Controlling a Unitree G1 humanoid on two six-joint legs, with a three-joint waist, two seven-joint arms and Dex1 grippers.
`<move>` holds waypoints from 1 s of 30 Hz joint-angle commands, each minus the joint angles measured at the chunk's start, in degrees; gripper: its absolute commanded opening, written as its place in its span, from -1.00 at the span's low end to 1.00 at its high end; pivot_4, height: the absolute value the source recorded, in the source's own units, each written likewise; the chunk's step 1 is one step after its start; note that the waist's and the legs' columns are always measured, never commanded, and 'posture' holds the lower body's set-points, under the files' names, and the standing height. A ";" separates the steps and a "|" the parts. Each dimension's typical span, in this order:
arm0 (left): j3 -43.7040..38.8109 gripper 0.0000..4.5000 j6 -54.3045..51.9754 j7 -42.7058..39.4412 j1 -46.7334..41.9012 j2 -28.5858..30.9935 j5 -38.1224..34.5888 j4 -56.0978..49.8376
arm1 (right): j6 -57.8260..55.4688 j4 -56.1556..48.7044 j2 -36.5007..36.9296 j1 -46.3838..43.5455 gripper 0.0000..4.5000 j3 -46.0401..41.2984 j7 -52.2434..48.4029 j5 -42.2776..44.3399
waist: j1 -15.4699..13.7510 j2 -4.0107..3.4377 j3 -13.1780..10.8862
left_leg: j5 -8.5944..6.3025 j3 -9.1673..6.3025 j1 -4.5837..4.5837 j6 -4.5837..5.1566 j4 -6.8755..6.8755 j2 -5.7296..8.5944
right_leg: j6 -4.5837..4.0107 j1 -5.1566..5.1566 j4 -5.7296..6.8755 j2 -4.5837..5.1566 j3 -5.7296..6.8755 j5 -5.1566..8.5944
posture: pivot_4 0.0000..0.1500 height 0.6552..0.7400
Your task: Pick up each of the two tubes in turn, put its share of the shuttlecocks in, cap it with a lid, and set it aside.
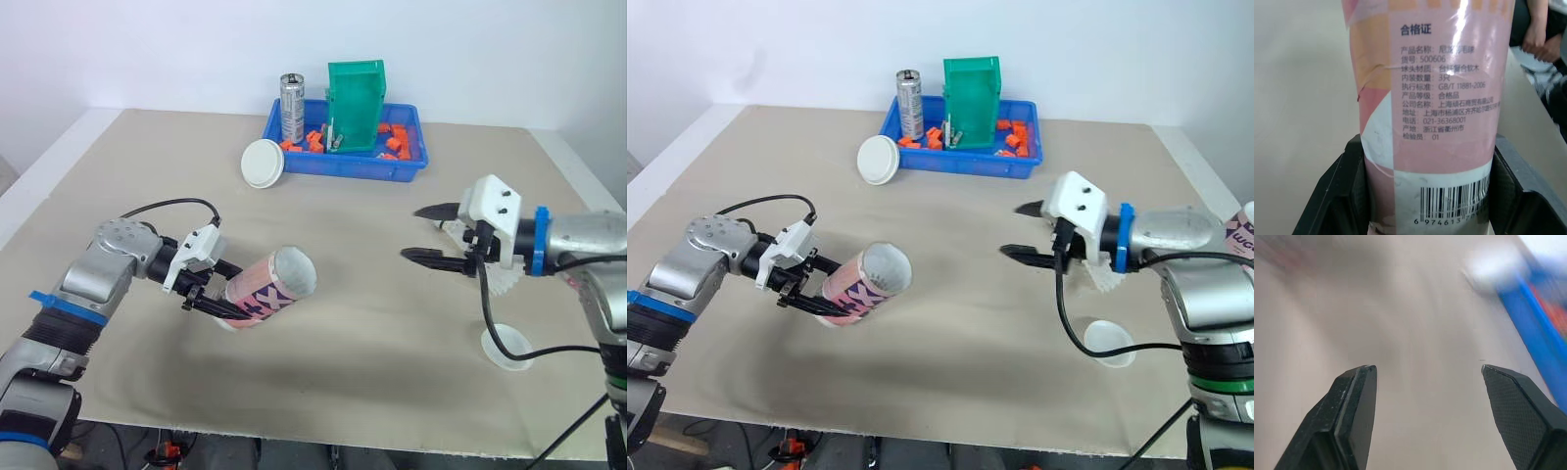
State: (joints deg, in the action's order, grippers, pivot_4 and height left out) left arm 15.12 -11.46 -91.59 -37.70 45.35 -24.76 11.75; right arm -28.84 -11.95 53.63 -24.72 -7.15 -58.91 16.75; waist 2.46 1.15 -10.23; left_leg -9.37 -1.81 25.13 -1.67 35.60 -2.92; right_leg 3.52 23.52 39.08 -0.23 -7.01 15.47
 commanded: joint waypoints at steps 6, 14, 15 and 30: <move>-3.60 0.22 -0.98 1.71 1.96 -4.68 -0.65 -1.26 | -2.91 -3.65 -1.80 22.47 0.64 -23.89 5.36 3.10 | -0.01 0.01 0.00 | -0.01 -0.03 -0.04 0.01 0.02 0.06 | 0.11 -0.12 -0.01 0.03 0.00 0.03 | 1.00 0.91; -1.67 0.22 -0.99 -0.46 2.19 -5.21 2.95 0.36 | -2.56 3.61 -0.70 26.76 0.64 -25.93 5.25 3.92 | 0.60 0.05 -0.03 | 0.10 0.07 -0.18 0.10 0.22 0.05 | -0.12 -0.21 -0.01 0.03 -0.10 -0.19 | 1.00 0.91; -1.22 0.22 -1.01 -0.70 2.12 -4.87 3.18 0.39 | -2.20 4.55 -0.96 26.02 0.64 -24.08 5.92 3.21 | 0.61 0.06 -0.03 | 0.15 0.08 -0.18 0.15 0.22 0.05 | -0.14 -0.20 -0.01 0.03 -0.10 -0.25 | 1.00 0.91; 0.48 0.22 -1.05 -0.91 -0.46 -2.48 3.40 0.83 | 0.41 15.98 -3.88 15.08 0.64 -13.11 10.26 1.25 | 0.58 0.03 -0.02 | 0.24 0.12 -0.19 0.24 0.07 0.04 | -0.13 -0.15 -0.03 -0.01 -0.14 -0.28 | 1.00 0.91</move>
State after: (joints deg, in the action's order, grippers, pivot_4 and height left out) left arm 15.53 -12.41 -92.45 -36.92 41.79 -21.22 12.94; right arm -29.54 3.26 49.78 -8.22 -20.12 -49.55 18.28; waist 3.03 1.18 -10.26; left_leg -9.12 -1.69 24.96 -1.43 35.68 -2.89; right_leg 3.40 23.37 39.06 -0.23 -7.15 15.18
